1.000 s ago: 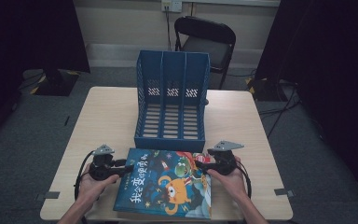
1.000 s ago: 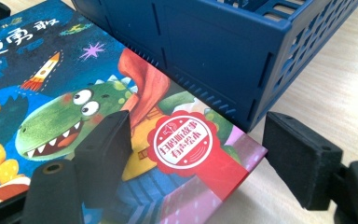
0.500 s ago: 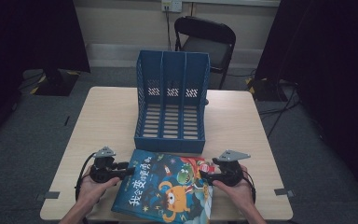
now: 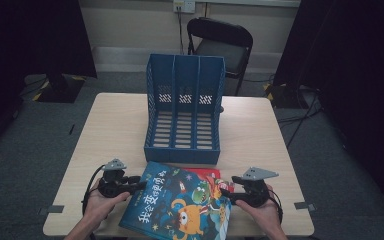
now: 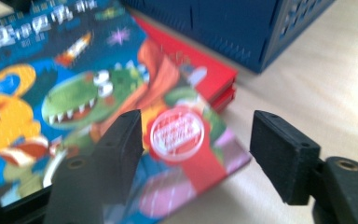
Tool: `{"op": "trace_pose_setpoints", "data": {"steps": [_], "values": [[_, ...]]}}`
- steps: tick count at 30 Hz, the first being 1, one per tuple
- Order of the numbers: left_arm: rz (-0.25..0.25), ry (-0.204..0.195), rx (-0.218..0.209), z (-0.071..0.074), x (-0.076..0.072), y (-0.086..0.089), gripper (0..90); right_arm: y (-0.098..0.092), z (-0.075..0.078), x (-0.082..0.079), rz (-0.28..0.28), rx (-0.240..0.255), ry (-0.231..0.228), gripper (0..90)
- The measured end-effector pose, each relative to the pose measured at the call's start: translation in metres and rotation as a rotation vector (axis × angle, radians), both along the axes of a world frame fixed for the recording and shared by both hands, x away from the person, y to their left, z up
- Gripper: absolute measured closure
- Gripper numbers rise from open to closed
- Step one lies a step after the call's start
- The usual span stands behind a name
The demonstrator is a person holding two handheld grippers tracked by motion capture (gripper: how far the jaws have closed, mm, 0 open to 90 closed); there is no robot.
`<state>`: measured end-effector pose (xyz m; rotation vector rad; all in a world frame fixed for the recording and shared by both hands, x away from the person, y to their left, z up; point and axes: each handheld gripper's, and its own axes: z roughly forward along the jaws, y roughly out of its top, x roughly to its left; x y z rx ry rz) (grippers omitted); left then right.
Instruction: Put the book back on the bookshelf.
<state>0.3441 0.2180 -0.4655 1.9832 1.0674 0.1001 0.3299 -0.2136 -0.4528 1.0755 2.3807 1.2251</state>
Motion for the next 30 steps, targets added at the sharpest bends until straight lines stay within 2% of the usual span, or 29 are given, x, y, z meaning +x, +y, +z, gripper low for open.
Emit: {"op": "trace_pose_setpoints", "data": {"steps": [3, 6, 12, 13, 16, 22, 27, 30], "values": [[-0.002, 0.0, -0.003, 0.0, 0.0, -0.001, 59.0, 0.009, 0.006, 0.007, 0.018, 0.013, -0.019, 41.1], [-0.014, -0.003, -0.005, 0.0, 0.0, -0.001, 59.4, 0.023, 0.007, 0.016, 0.057, 0.001, -0.021, 46.6], [-0.016, -0.006, -0.007, -0.001, 0.0, -0.003, 59.4, 0.041, 0.0, 0.022, 0.12, -0.024, 0.009, 47.2], [-0.014, -0.006, -0.011, -0.001, 0.001, -0.005, 59.5, 0.041, -0.001, 0.021, 0.12, -0.036, 0.013, 47.0], [-0.013, -0.006, -0.013, -0.001, 0.002, -0.009, 59.6, 0.037, -0.001, 0.018, 0.117, -0.03, 0.018, 49.2], [-0.026, -0.049, 0.006, -0.002, 0.007, -0.018, 58.7, 0.031, -0.001, 0.01, 0.103, -0.026, 0.026, 50.7], [-0.045, -0.087, 0.003, -0.004, 0.009, -0.025, 55.1, 0.026, -0.001, 0.001, 0.098, -0.029, 0.026, 51.0], [-0.054, -0.051, 0.039, 0.001, 0.013, -0.029, 55.0, 0.024, -0.001, -0.003, 0.087, -0.028, 0.022, 51.2]]}}
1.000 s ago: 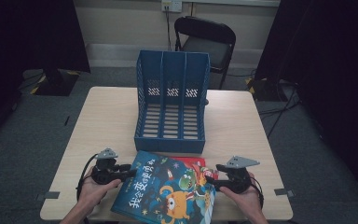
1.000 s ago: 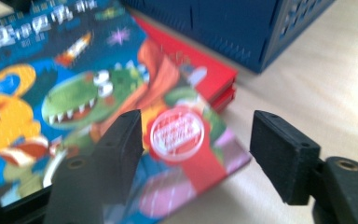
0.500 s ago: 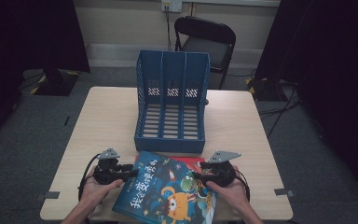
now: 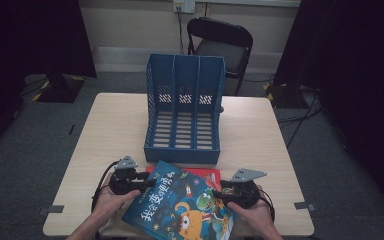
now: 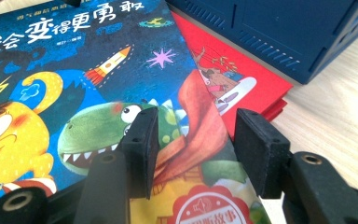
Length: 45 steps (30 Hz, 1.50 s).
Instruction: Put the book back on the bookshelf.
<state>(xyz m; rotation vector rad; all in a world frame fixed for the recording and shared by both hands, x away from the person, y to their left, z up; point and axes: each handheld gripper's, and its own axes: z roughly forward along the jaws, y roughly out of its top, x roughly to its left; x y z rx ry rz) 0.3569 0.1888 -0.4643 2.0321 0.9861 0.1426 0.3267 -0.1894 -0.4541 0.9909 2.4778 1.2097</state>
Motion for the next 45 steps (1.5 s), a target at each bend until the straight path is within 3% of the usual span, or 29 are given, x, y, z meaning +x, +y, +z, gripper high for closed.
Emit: {"op": "trace_pose_setpoints", "data": {"steps": [3, 11, 18, 22, 25, 29, 34, 38, 45], "values": [[-0.012, 0.004, 0.021, 0.002, 0.002, -0.004, 55.2, 0.0, 0.001, -0.004, -0.006, -0.006, 0.0, 51.4], [-0.016, 0.003, 0.001, 0.001, 0.008, -0.01, 57.5, -0.004, 0.003, -0.012, 0.005, -0.02, 0.007, 51.7], [-0.038, -0.005, -0.016, -0.001, 0.011, -0.015, 57.7, 0.001, 0.012, 0.01, 0.014, -0.013, -0.003, 52.0], [-0.044, 0.003, -0.016, 0.0, 0.013, -0.02, 58.0, 0.014, 0.018, 0.024, 0.043, -0.009, -0.006, 52.0], [-0.072, 0.019, 0.012, 0.003, 0.018, -0.027, 58.1, 0.028, 0.018, 0.03, 0.076, -0.025, -0.01, 50.3], [-0.094, 0.009, 0.013, 0.003, 0.022, -0.039, 58.5, 0.041, 0.016, 0.038, 0.088, -0.032, -0.005, 50.6], [-0.112, 0.018, 0.038, 0.006, 0.027, -0.047, 59.1, 0.046, 0.013, 0.041, 0.099, -0.024, 0.0, 50.7], [-0.118, -0.008, 0.069, 0.009, 0.03, -0.055, 60.9, 0.046, 0.011, 0.041, 0.1, -0.021, 0.006, 49.5], [-0.118, -0.015, 0.05, 0.008, 0.033, -0.072, 61.9, 0.054, 0.005, 0.041, 0.123, -0.029, 0.025, 45.9]]}}
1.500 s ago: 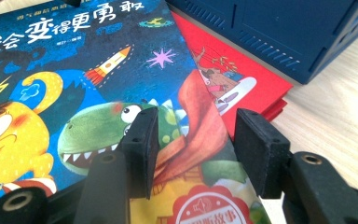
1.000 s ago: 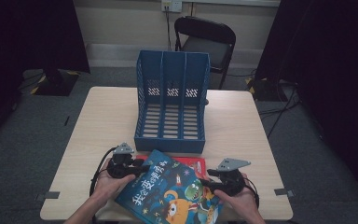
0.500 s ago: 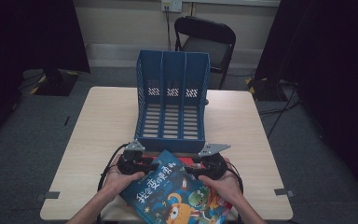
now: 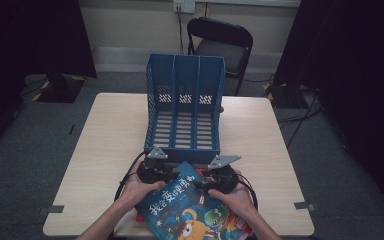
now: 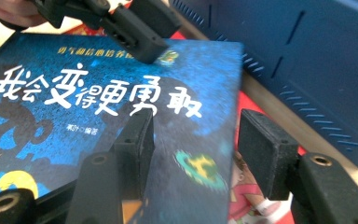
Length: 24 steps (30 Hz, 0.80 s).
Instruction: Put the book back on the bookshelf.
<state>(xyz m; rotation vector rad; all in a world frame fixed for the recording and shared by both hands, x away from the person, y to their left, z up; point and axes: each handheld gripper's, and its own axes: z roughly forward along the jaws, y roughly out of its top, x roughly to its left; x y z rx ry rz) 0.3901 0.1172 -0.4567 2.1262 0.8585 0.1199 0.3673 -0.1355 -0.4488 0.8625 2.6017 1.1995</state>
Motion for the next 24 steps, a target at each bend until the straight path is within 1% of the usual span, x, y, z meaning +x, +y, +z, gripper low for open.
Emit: {"op": "trace_pose_setpoints", "data": {"steps": [2, 3, 4, 5, 7, 9, 10, 12, 13, 14, 15, 17, 19, 21, 22, 24], "values": [[-0.004, 0.005, -0.001, 0.0, 0.001, -0.001, 61.9, 0.002, -0.002, 0.0, 0.0, -0.02, -0.008, 45.9], [-0.006, 0.007, -0.001, 0.0, 0.001, 0.0, 61.9, 0.002, -0.003, 0.0, 0.0, -0.024, -0.004, 46.0], [-0.009, 0.015, -0.004, 0.0, 0.001, 0.001, 62.0, 0.001, -0.004, 0.0, -0.003, -0.018, -0.001, 46.0], [-0.004, 0.006, -0.012, -0.001, 0.001, 0.001, 61.9, 0.0, -0.004, 0.0, -0.006, -0.011, 0.006, 46.1], [-0.004, 0.007, -0.006, 0.0, -0.001, 0.003, 62.0, 0.0, -0.005, 0.001, -0.006, -0.006, 0.01, 46.3], [-0.005, 0.02, 0.005, 0.001, -0.004, 0.007, 62.8, -0.001, -0.005, 0.0, -0.01, -0.003, 0.009, 46.4], [-0.009, 0.03, 0.011, 0.002, -0.006, 0.011, 63.5, -0.001, -0.005, 0.0, -0.013, 0.0, 0.011, 46.4], [-0.004, 0.033, 0.006, 0.002, -0.011, 0.017, 63.8, 0.0, -0.005, 0.0, -0.014, -0.003, 0.008, 46.4], [-0.011, 0.044, 0.013, 0.002, -0.014, 0.022, 63.8, 0.0, -0.005, -0.001, -0.016, -0.005, 0.009, 46.4], [-0.012, 0.047, 0.007, 0.002, -0.016, 0.025, 63.9, 0.0, -0.005, -0.001, -0.015, -0.004, 0.008, 46.5], [-0.01, 0.057, 0.009, 0.002, -0.019, 0.03, 63.8, 0.0, -0.005, -0.001, -0.015, -0.005, 0.008, 46.5], [-0.003, 0.071, 0.0, 0.001, -0.023, 0.04, 63.5, 0.0, -0.005, -0.001, -0.016, -0.004, 0.007, 46.5], [0.0, 0.071, 0.002, 0.001, -0.029, 0.051, 63.5, 0.0, -0.006, -0.001, -0.015, -0.002, 0.005, 46.5], [0.002, 0.078, -0.02, -0.001, -0.036, 0.061, 63.5, -0.001, -0.006, -0.001, -0.016, 0.003, 0.004, 46.5], [0.004, 0.083, -0.021, -0.001, -0.039, 0.065, 63.5, -0.001, -0.006, -0.001, -0.016, 0.003, 0.003, 46.5], [0.002, 0.077, -0.01, 0.0, -0.048, 0.072, 63.5, -0.001, -0.006, -0.001, -0.016, 0.002, 0.003, 46.5]]}}
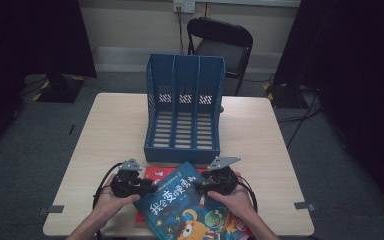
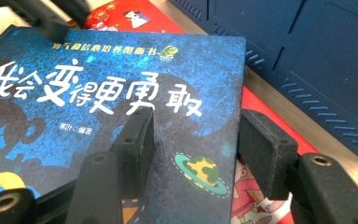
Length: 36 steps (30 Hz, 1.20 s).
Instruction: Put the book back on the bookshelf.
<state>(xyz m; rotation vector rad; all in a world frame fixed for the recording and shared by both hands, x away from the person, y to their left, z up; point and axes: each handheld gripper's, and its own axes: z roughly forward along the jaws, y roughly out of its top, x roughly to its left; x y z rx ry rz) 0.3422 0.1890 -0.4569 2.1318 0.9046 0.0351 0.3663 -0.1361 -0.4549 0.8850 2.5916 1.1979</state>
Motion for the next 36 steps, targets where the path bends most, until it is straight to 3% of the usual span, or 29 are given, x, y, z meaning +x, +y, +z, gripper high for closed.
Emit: {"op": "trace_pose_setpoints", "data": {"steps": [8, 17, 24, 36], "values": [[-0.001, -0.003, -0.017, -0.002, -0.027, 0.025, 63.5, 0.0, 0.0, 0.0, -0.003, -0.004, -0.002, 46.5], [0.008, 0.012, -0.019, -0.004, -0.037, 0.042, 64.1, 0.0, 0.0, 0.0, -0.005, -0.002, 0.005, 46.5], [0.006, 0.01, -0.037, -0.007, -0.035, 0.042, 65.9, 0.0, 0.002, -0.003, -0.013, -0.013, -0.011, 46.6], [0.036, -0.021, 0.01, -0.003, -0.012, 0.025, 66.6, -0.013, 0.004, -0.013, -0.071, -0.041, -0.034, 46.2]]}}
